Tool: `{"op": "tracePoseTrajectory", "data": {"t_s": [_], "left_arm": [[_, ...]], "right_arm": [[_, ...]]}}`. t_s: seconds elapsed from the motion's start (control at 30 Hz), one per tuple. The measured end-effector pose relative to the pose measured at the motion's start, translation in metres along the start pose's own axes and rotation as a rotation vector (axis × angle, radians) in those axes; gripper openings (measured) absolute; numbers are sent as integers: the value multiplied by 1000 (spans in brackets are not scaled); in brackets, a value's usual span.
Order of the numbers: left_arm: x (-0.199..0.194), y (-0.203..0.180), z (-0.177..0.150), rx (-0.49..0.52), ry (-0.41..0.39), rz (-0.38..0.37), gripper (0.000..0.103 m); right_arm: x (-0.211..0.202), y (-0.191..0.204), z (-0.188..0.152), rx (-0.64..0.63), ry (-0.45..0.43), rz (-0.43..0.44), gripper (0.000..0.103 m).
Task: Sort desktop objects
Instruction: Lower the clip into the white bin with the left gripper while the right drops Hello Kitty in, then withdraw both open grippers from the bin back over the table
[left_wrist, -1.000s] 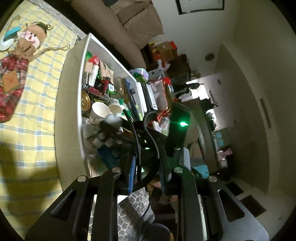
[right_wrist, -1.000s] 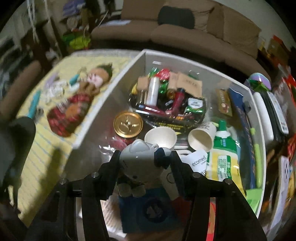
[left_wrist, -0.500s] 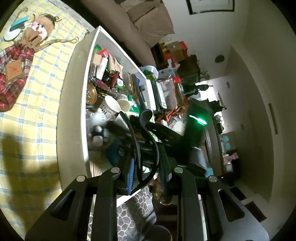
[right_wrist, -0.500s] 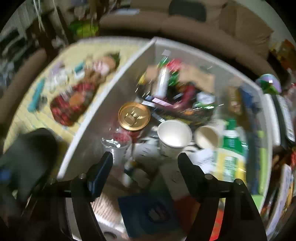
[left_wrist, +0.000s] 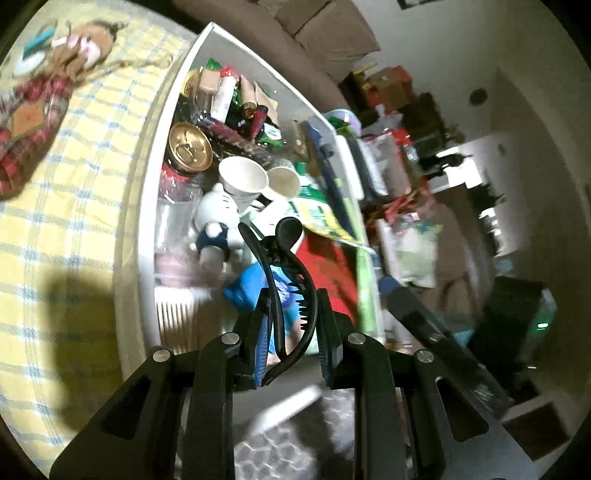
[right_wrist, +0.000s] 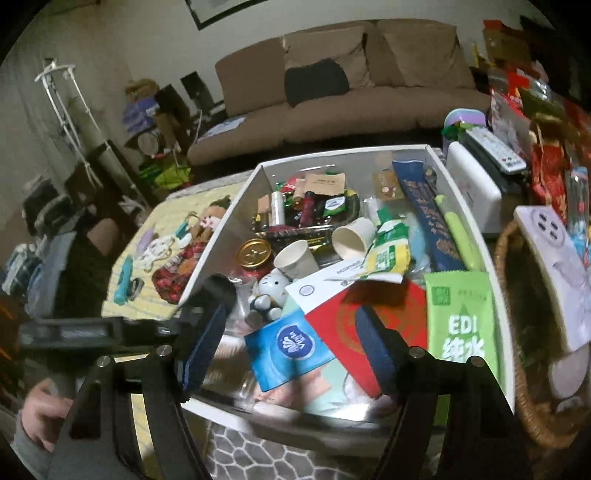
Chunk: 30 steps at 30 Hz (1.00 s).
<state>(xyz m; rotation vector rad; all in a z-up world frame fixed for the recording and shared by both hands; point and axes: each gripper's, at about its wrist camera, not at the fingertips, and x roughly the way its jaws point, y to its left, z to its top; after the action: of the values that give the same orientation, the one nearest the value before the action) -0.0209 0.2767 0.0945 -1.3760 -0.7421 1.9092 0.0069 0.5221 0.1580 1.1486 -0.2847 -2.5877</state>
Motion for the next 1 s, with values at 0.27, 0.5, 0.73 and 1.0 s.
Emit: {"op": "tracePoseTrajectory", "data": {"t_s": [0.27,0.5,0.73,1.0], "left_arm": [[16,-26,-15,157,-39,241,23],[-3,-60,-33,298,-91,392,67],[-31,-61,-33,282,-123,408,69],[-43,-45,-40,226,-113,359,69]], "right_arm": [[0,-3,-5,-13,4,12,75],[-5,-14,-9,6,9,24,75],[-22,-23,-7,78,-21,78,75],[-10,-23,-6,186,-3,225,62]]}}
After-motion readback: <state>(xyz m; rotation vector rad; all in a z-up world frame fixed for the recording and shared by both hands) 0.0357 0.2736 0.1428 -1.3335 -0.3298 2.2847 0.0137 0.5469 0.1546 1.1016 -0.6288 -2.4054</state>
